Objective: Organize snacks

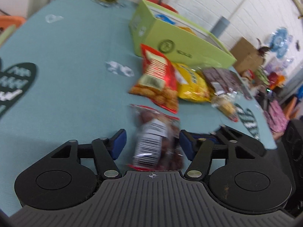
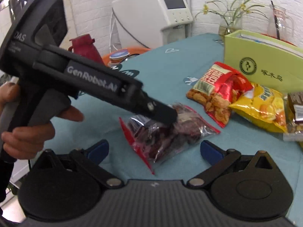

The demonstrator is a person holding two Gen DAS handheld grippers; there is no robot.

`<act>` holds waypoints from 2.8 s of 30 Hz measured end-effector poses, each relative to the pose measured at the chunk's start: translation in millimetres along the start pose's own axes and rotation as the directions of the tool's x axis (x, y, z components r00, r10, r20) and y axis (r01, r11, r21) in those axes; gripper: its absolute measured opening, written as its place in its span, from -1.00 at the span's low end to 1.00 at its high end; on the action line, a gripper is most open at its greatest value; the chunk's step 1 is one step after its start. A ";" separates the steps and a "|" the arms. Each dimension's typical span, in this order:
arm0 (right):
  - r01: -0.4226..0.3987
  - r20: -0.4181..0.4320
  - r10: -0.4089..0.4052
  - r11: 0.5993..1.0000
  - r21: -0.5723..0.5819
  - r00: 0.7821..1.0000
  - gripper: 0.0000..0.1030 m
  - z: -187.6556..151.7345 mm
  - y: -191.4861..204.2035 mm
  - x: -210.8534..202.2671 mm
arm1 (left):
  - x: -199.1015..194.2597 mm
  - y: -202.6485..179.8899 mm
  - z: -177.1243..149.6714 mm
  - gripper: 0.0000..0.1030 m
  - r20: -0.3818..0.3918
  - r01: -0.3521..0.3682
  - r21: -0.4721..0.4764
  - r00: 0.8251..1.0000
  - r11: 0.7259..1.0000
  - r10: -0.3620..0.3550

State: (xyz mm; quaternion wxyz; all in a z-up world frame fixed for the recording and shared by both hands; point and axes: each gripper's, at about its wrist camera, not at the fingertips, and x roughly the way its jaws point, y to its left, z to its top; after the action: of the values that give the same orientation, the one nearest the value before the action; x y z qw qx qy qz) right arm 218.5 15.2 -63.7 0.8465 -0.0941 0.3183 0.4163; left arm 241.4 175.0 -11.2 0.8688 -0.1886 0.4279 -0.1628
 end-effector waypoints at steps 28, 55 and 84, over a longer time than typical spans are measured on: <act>0.193 0.104 -0.204 0.976 0.102 0.973 0.39 -30.8 -31.4 -72.0 | 22.6 -79.7 -12.0 -0.54 0.004 0.063 0.065 0.998 0.996 -0.064; 0.255 0.127 -0.257 0.966 0.034 0.958 0.58 150.2 -225.6 31.4 | 153.1 -75.8 234.3 -0.09 0.129 -0.038 0.093 0.991 0.995 0.026; 0.355 0.176 -0.405 0.899 0.258 0.897 0.82 -23.4 -165.9 -128.9 | 99.2 -97.4 91.9 0.29 0.041 0.071 0.034 0.997 0.997 -0.072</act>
State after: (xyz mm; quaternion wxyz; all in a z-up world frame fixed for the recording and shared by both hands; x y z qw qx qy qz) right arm 276.5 -183.2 -19.9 0.9473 -0.0130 0.2395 0.2123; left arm 361.2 62.9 18.4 0.8743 -0.1929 0.3997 -0.1968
